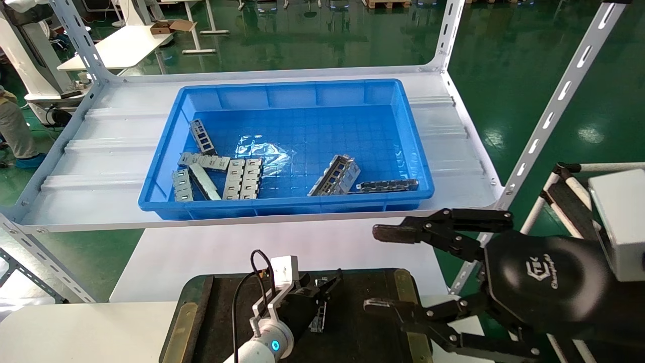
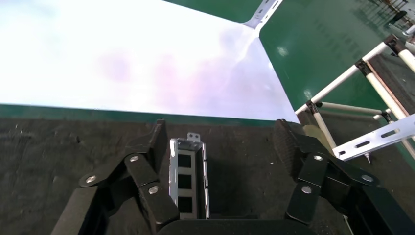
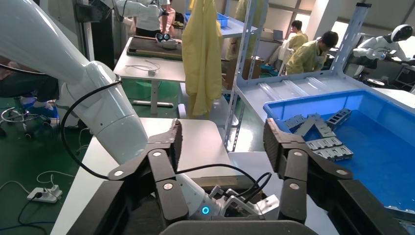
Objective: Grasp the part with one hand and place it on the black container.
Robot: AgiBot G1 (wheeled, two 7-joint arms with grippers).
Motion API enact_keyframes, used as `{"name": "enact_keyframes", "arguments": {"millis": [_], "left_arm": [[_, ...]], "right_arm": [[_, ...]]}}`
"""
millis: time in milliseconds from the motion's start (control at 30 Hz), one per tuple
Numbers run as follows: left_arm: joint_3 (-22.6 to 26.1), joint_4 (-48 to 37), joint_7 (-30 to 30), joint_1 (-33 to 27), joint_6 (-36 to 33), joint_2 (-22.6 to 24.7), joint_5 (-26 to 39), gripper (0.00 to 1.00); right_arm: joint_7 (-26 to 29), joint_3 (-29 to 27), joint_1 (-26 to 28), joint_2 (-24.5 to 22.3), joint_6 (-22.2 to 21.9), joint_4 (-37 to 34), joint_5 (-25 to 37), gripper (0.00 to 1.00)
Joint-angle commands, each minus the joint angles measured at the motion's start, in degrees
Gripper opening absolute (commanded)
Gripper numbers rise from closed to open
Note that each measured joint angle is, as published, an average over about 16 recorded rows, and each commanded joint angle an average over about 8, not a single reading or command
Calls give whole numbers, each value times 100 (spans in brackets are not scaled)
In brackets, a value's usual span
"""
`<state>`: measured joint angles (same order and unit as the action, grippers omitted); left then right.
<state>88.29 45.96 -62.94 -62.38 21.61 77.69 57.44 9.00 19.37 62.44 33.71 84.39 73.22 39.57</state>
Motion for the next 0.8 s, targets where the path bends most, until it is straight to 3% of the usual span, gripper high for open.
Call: {"name": "enact_keyframes", "arguments": {"millis": [33,333,800], "left_arm": [[15,1,-34,-38,-31,-15,126,100],[46,440,-505,-82,-413,-427,941,100],[-28,1989,-1281,-105,-968,-1511,1994,100]], "right_arm": [[0,0,0,0,0,0,0,100],[-1,1,0,-1,-1,0,-1,100],[-2,3,1,-1,-1,0,-2,100]]}}
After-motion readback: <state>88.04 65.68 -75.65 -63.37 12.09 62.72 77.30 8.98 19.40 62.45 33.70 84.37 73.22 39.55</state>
